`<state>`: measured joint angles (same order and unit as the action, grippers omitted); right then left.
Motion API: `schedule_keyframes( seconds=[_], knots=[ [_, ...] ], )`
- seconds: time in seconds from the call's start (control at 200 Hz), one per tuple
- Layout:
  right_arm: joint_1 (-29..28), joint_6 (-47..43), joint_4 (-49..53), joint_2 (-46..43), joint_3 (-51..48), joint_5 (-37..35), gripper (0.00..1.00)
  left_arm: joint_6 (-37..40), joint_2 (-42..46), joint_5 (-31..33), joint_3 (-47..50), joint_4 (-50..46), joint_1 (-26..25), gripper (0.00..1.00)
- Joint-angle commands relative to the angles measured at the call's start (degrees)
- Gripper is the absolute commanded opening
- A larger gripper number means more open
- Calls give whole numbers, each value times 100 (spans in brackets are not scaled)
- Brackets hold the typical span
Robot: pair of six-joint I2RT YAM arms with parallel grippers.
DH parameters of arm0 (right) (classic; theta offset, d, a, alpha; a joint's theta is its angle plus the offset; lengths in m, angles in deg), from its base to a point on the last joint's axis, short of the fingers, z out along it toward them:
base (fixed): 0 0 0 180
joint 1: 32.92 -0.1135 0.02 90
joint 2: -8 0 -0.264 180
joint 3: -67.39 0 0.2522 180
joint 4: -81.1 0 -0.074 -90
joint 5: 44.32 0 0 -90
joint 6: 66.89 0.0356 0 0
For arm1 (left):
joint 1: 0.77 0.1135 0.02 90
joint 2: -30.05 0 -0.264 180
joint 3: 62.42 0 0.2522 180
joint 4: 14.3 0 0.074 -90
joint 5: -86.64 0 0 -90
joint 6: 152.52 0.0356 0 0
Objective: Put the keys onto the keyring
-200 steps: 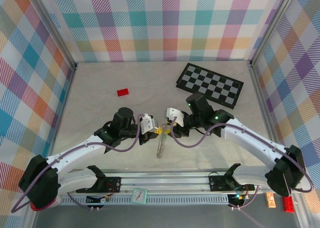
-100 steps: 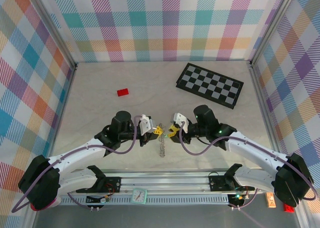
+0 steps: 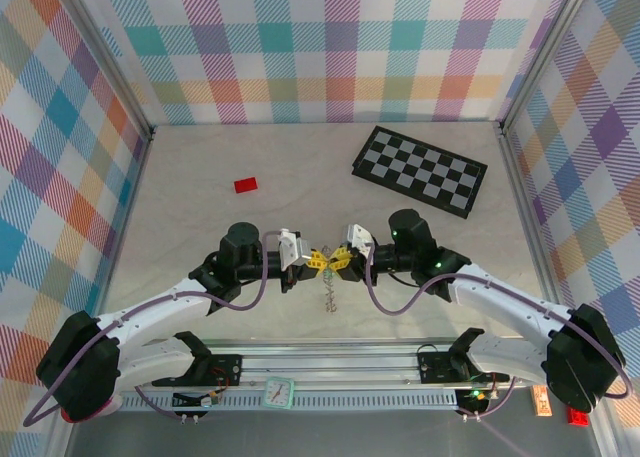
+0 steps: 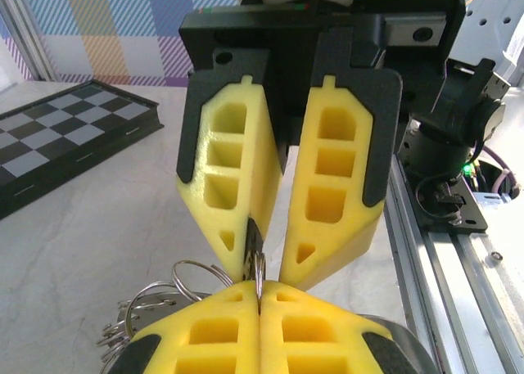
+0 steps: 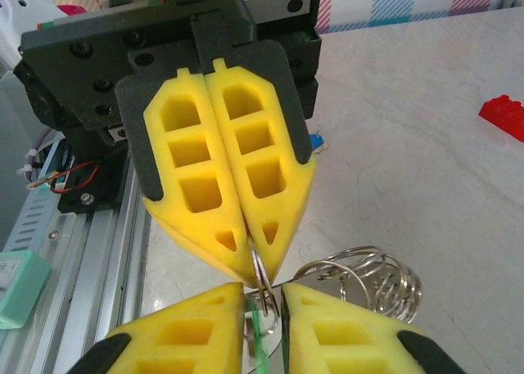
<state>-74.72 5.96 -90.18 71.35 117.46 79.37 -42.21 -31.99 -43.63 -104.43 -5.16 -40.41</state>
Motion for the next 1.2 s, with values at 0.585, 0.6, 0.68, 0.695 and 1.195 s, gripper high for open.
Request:
schedule_keyframes(
  seconds=[0.585,0.6,0.68,0.695,1.195],
  knots=[
    [-37,-1420,2112,232,1127,-28,0,620,106,323,-424,-1206,-55,27],
    [-45,-1454,2170,257,1167,-36,0,630,87,319,-439,-1221,-58,26],
    [-103,-1645,2489,371,1369,-101,0,665,41,288,-501,-1252,-57,24],
    [-115,-1682,2549,394,1418,-126,0,666,31,284,-514,-1252,-60,24],
    [-360,-1778,2958,775,1950,-577,4,789,-33,116,-699,-1502,-57,0]
  ],
)
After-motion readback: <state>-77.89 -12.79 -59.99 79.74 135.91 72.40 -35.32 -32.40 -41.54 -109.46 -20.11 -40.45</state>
